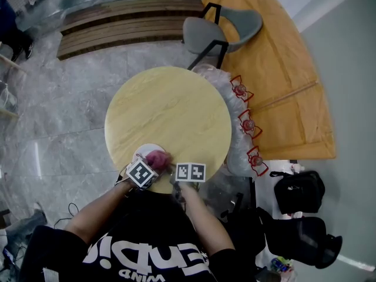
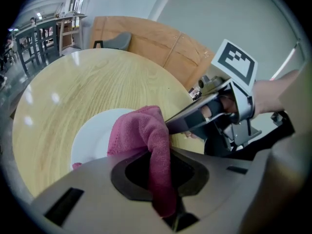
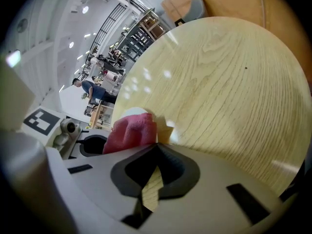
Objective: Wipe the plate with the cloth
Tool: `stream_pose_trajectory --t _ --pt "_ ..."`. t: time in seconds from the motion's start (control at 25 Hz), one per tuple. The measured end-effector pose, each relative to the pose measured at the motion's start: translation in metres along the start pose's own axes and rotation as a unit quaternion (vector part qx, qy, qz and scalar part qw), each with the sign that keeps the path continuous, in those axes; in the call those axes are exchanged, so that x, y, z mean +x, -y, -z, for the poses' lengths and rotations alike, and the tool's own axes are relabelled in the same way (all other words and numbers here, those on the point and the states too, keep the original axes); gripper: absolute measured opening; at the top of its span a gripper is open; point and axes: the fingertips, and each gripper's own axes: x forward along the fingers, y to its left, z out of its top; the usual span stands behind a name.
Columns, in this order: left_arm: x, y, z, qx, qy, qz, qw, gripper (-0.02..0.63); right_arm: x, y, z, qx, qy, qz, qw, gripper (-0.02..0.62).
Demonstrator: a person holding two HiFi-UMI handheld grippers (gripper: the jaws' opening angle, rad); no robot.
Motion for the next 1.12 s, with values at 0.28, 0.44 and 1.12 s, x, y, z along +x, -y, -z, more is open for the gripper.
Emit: stream_pose_trajectory --t 0.28,0.44,1.12 --pt "-0.015 -0.007 0.022 -0.021 0.006 0.009 0.9997 0.066 -0.001 -0.004 -0.003 -0.007 0.001 -0.004 1.0 0.021" --pt "-0.023 -0.03 0.04 -0.04 -0.003 -0.019 0.999 0.066 -0.001 -0.007 -0.004 -0.013 0.0 -0.007 1.0 0.021" --pt "-0.041 -0.03 0.024 -0.088 0.061 0.015 0.9942 0.066 -0.012 -0.015 0.002 -0.021 -0.003 -0.034 0.999 0.023"
